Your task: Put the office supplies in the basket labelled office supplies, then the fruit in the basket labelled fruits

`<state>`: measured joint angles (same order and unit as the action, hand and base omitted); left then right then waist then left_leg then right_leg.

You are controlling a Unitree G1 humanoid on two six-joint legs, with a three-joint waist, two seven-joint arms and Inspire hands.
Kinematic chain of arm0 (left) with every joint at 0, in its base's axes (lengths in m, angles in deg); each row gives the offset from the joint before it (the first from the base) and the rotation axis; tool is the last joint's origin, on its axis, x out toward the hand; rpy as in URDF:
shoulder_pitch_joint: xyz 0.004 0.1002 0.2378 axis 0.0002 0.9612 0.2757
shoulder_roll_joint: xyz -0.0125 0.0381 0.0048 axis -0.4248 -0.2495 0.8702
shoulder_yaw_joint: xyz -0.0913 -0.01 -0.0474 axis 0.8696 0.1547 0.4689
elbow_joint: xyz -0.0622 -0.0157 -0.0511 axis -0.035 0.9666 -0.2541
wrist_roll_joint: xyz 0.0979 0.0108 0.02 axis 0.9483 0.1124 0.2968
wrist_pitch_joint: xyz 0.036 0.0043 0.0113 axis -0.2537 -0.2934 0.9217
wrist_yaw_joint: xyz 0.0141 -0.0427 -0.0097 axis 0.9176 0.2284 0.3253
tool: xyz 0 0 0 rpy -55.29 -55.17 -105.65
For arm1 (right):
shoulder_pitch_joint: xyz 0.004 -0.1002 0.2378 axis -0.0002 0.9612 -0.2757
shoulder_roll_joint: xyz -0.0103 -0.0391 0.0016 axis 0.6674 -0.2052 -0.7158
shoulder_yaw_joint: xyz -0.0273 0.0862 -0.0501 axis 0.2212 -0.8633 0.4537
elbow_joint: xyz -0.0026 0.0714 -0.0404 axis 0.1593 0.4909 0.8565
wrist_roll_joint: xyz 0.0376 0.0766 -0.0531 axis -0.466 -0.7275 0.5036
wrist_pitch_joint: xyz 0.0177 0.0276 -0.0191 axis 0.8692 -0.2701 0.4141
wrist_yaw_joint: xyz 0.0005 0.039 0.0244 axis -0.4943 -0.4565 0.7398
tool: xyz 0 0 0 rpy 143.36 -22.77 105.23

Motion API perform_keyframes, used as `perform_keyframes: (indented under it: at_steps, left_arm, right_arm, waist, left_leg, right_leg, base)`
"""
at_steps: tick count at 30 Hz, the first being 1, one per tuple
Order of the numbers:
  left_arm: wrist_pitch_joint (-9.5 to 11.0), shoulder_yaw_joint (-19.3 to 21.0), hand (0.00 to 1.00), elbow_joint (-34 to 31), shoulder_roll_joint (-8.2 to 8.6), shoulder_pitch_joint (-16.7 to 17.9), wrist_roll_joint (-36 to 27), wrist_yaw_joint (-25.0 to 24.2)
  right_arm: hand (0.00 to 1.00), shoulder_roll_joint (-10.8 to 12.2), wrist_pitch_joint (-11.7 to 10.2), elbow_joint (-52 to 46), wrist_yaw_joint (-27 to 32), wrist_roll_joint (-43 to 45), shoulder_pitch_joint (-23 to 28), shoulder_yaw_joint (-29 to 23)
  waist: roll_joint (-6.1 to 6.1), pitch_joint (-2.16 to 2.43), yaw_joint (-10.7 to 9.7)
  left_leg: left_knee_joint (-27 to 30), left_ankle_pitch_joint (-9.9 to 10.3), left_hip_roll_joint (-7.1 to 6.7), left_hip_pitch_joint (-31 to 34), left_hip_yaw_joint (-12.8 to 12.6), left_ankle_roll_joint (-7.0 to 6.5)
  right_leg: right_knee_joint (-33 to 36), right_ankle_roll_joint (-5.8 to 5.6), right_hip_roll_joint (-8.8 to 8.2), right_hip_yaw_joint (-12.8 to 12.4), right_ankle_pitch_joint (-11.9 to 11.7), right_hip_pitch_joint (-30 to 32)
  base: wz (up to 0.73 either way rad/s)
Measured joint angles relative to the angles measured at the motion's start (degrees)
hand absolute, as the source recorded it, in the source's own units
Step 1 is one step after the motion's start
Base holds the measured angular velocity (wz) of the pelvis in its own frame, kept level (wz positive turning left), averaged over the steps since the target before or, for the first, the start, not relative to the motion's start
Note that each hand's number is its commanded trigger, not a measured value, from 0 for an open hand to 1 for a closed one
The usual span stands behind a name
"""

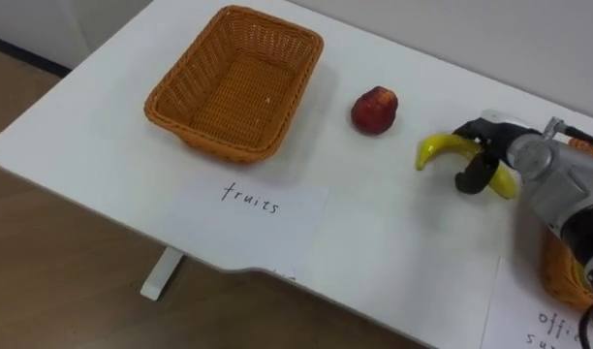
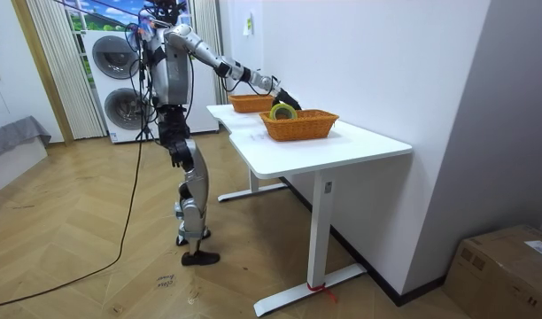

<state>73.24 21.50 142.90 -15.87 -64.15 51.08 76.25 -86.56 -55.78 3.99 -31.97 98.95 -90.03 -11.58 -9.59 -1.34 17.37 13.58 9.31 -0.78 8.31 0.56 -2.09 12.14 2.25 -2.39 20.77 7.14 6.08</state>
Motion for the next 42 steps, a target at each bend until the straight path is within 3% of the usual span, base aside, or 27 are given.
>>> perform_keyframes:
  at_steps: [3, 13, 29, 42]
  left_arm:
    - [0.1, 0.0, 0.0, 0.0, -0.01, 0.0, 0.0, 0.0]
    - [0.4, 0.0, 0.0, 0.2, -0.15, 0.5, 0.1, 0.1]
    - [0.4, 0.5, 0.0, 0.7, -0.41, 1.3, 1.8, -0.4]
    - [1.2, 4.3, 0.0, -1.2, -0.44, 3.6, 2.2, 1.8]
  right_arm:
    - [1.0, 0.0, 0.4, 0.0, 0.0, 0.7, 0.0, 0.0]
    - [1.0, 0.0, 0.3, -1.4, -1.9, 1.1, 0.2, 0.5]
    - [1.0, 0.0, 1.6, -9.2, -5.7, 3.5, 1.8, 0.5]
    - [1.0, 0.0, 0.3, -21.8, -5.0, 2.8, 2.6, 0.4]
  waist:
    - [-0.41, 0.04, 0.4]
    - [-0.1, -0.2, 0.4]
    - [-0.65, -0.04, -0.1]
    - [-1.85, 0.49, -1.6]
  left_leg:
    - [-0.1, 0.0, -0.01, 0.1, 0.0, 0.0]
    - [-1.1, -0.1, 0.05, -0.9, -0.1, 0.08]
    - [-2.2, -0.1, 0.13, -2.0, -0.3, 0.15]
    - [-1.9, -0.2, 0.09, -2.0, -0.3, 0.1]
  right_leg:
    - [-0.5, 0.0, 0.09, 0.0, 0.0, -0.1]
    - [-0.6, -0.01, 0.18, -0.1, 0.0, -0.6]
    - [-1.6, -0.01, 0.48, -0.7, 0.0, -1.4]
    - [-1.6, -0.01, 0.4, -0.2, 0.0, -1.6]
  base:
    - [0.01]
    - [-0.01]
    - [-0.01]
    - [0.0]
